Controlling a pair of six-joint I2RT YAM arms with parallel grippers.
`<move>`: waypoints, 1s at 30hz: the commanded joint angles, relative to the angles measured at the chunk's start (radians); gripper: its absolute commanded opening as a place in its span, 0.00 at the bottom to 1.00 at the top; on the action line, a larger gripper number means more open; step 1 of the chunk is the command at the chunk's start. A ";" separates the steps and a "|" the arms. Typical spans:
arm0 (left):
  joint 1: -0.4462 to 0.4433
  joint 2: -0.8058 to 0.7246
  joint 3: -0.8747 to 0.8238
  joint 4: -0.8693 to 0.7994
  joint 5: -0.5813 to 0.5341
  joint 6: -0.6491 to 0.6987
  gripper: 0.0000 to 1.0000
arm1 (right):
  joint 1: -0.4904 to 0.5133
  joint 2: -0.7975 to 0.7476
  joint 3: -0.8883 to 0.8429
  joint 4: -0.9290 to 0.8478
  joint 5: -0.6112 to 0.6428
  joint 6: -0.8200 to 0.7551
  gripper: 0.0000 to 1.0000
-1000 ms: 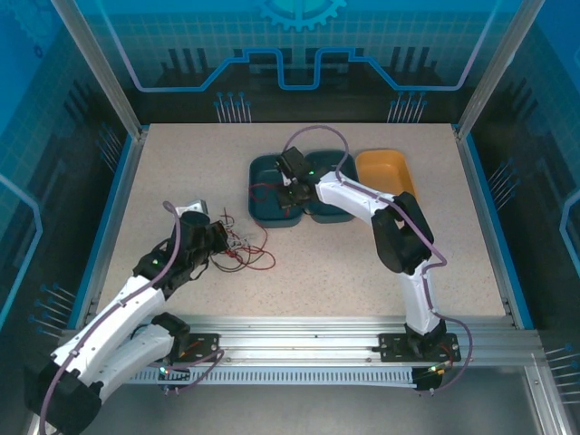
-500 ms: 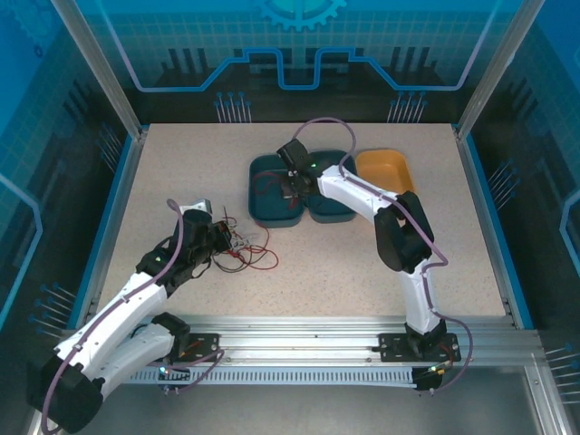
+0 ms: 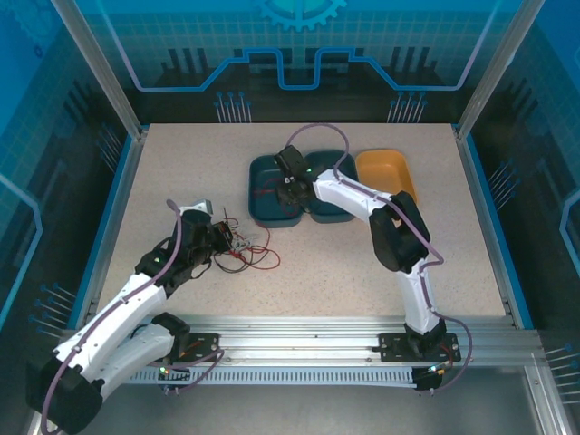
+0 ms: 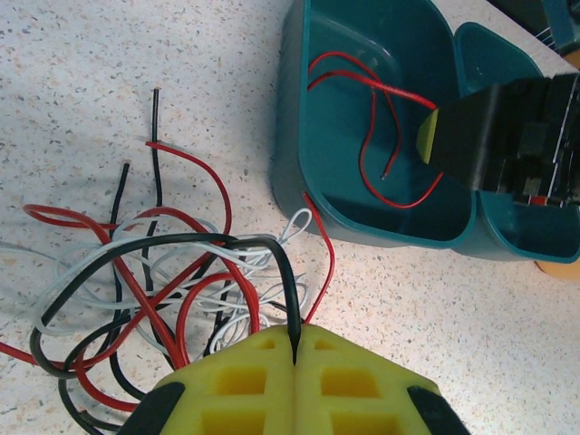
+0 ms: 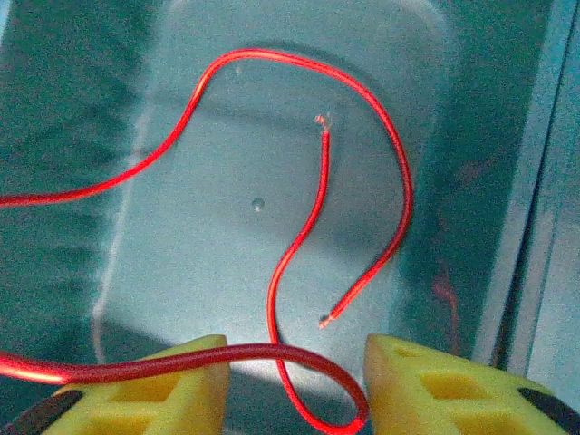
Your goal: Untangle the cables
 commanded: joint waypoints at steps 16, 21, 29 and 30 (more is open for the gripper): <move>0.011 -0.092 -0.039 -0.100 0.010 -0.055 0.03 | 0.077 -0.380 -0.306 0.064 -0.087 0.007 0.61; 0.011 -0.094 -0.045 -0.101 0.027 -0.069 0.03 | 0.096 -0.405 -0.362 0.074 -0.134 0.053 0.55; 0.010 -0.105 -0.041 -0.164 0.082 -0.086 0.02 | 0.173 -0.368 -0.498 0.247 -0.171 0.170 0.46; 0.010 -0.106 -0.041 -0.175 0.085 -0.087 0.02 | 0.183 -0.356 -0.507 0.264 -0.167 0.186 0.45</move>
